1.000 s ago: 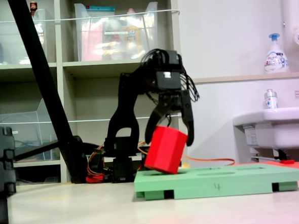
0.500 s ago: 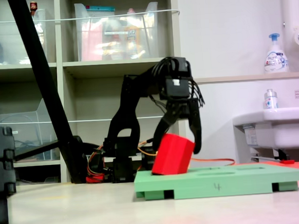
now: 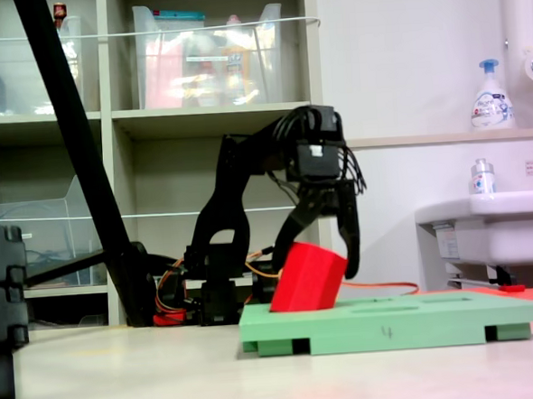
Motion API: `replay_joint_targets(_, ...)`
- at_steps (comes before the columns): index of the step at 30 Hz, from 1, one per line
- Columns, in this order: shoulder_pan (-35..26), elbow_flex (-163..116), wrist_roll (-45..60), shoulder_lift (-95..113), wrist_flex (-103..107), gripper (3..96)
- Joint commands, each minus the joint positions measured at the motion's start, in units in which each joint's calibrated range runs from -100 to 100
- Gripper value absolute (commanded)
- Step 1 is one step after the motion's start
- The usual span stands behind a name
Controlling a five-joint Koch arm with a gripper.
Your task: Put the octagonal pillar block into the corresponding hole
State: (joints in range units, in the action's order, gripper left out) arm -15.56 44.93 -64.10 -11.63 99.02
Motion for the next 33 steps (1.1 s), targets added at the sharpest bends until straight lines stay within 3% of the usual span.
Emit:
replay_joint_targets(1, 1.1, 0.8, 2.2, 1.2, 1.0, 35.4)
replay_joint_targets(15, 2.6, -0.4, 9.5, 2.7, 1.0, 38.9)
replay_joint_targets(18, 2.8, -0.6, 10.3, 3.0, 1.0, 45.4)
replay_joint_targets(20, 2.8, -0.6, 10.3, 3.0, 1.0, 54.4)
replay_joint_targets(25, 2.8, -0.6, 10.3, 3.0, 1.0, 58.1)
replay_joint_targets(27, 2.8, -0.5, 10.3, 3.0, 1.0, 67.0)
replay_joint_targets(33, 2.8, -0.5, 9.7, 4.2, 1.0, 78.8)
